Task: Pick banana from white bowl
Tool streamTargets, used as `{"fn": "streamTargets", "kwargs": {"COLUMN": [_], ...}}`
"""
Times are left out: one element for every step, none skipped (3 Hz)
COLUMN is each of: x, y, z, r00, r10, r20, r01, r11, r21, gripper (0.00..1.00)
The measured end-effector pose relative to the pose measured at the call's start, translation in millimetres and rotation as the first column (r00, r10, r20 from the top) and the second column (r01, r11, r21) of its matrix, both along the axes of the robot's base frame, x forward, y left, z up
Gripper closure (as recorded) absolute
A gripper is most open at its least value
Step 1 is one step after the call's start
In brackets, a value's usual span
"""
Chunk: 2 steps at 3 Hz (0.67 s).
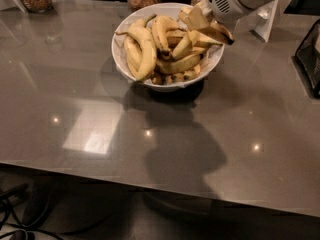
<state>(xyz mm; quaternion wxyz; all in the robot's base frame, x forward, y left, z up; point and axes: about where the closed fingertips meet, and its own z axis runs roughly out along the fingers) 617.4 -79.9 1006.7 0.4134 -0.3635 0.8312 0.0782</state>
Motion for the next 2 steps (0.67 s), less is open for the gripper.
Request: {"fn": "streamTargets", "kwargs": {"x": [-6.3,-11.7], "y": [6.9,12.9], "z": [8.7,14.7], "r00": [0.9985,0.9949], "r10": [0.050,0.095], "r20": [0.022,0.035], "r01": [-0.051,-0.097], "r11": [0.998,0.992], "r21": [0.037,0.077], "gripper": [1.00,1.00]}}
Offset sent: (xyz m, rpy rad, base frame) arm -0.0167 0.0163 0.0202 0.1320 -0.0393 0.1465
